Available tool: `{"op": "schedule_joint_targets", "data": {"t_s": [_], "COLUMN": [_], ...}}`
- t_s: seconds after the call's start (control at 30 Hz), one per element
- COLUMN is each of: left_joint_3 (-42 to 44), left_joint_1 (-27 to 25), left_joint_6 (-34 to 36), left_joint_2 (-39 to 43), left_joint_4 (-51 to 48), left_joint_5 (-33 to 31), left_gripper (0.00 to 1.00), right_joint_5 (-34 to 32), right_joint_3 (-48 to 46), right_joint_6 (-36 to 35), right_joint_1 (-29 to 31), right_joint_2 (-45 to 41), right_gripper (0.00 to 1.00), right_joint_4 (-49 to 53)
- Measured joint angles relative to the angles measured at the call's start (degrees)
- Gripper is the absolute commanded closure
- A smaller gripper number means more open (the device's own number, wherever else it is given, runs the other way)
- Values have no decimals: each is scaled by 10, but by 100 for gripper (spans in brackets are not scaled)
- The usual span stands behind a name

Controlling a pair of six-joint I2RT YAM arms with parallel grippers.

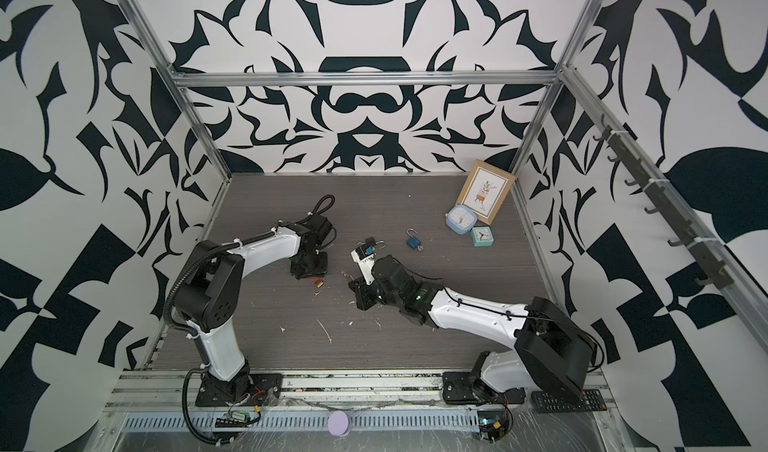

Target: Lock with the key

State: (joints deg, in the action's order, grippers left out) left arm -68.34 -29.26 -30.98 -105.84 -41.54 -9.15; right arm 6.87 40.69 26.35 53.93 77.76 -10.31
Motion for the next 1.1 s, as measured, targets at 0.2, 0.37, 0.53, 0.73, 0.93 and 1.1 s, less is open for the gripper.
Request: {"op": "schedule_joint_targets", "data": {"t_s": [0.2, 0.37, 0.53, 0.73, 0.93, 1.1], "left_joint_3": [0, 0, 0, 0, -1, 10], "left_joint_1": [0, 0, 0, 0, 3, 20], "left_joint_6": [4, 6, 7, 9, 10, 12], "left_joint_2": [0, 0, 1, 20, 96, 226], "left_joint_4": [0, 0, -2, -12, -24, -13], "left_joint_5": [3, 3, 2, -3, -14, -35], "left_gripper": [72, 54, 37, 29, 26, 22], "right_joint_5": [3, 4, 6, 5, -10, -14], "right_joint_3": [7, 11, 14, 14, 35, 100], "right_joint_6": [0, -2, -6, -6, 1, 5], "right_joint_1": [0, 0, 0, 0, -2, -10], "right_joint_2": [18, 21, 21, 21, 45, 112], "right_gripper": [100, 100, 100, 100, 100, 100], "right_joint_4": [0, 1, 1, 1, 14, 50]}}
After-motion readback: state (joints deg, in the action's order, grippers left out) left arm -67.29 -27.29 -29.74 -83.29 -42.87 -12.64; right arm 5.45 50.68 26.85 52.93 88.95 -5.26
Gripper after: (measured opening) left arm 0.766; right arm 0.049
